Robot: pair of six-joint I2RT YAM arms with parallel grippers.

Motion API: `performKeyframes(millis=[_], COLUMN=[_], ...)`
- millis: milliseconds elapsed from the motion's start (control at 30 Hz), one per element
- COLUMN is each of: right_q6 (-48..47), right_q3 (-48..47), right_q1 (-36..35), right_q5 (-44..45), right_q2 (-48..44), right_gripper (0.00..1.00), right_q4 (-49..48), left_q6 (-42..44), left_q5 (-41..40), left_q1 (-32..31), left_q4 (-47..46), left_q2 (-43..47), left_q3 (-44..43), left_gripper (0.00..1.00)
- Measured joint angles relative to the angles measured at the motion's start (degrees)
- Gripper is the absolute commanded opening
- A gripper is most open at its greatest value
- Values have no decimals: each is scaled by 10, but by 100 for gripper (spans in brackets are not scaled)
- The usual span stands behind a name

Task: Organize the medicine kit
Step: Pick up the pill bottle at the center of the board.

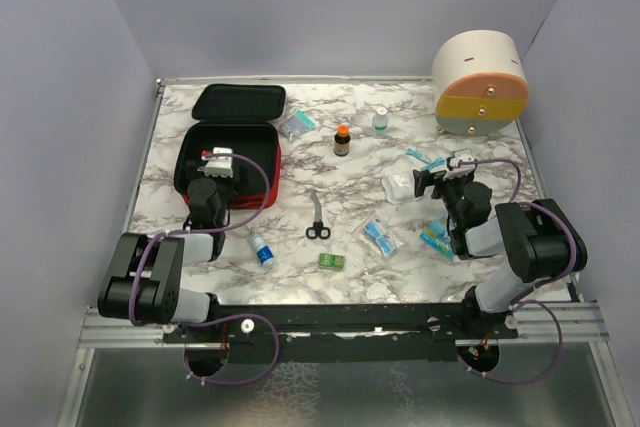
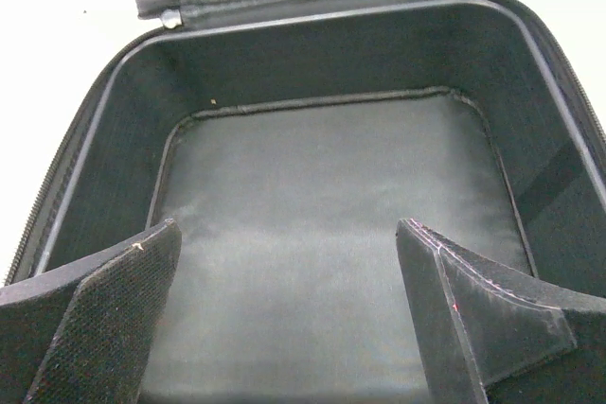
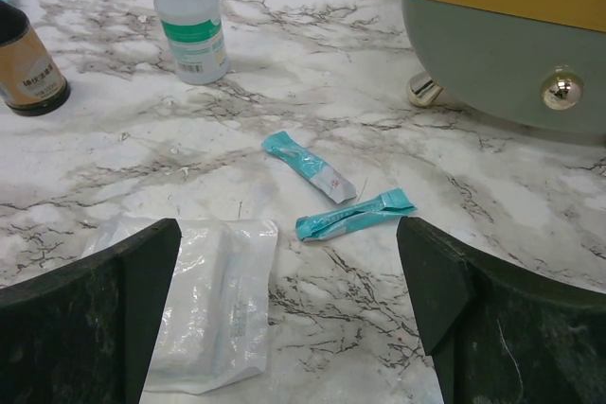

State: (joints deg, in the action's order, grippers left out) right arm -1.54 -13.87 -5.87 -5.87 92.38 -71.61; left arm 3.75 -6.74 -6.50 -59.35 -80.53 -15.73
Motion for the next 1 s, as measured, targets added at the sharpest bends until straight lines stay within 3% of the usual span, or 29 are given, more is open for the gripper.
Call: performKeyframes(millis=[200, 300, 400, 567, 733, 1000], right_q6=[12, 12, 5, -6, -7, -9], right_q3=[2, 1, -24, -137, -217, -288], right_q1=[17, 19, 19, 19, 10, -107], right_q5=[-12, -17, -31, -60, -65, 5], right_q2=[0, -10, -54, -123, -166, -173], right_gripper=[99, 94, 91, 100, 100, 100], right_q4=[-14, 1, 80, 251, 401, 589], left_q6=[4, 2, -4, -16, -25, -36], left_q5=[27, 43, 50, 47, 35, 26], left_q1=[0, 0, 0, 0, 0, 0], left_q4=[156, 231, 298, 421, 502, 561], left_q2=[92, 137, 167, 186, 182, 130], left_q3=[-38, -83, -130, -206, -244, -295], left_gripper=[99, 99, 99, 99, 99, 99])
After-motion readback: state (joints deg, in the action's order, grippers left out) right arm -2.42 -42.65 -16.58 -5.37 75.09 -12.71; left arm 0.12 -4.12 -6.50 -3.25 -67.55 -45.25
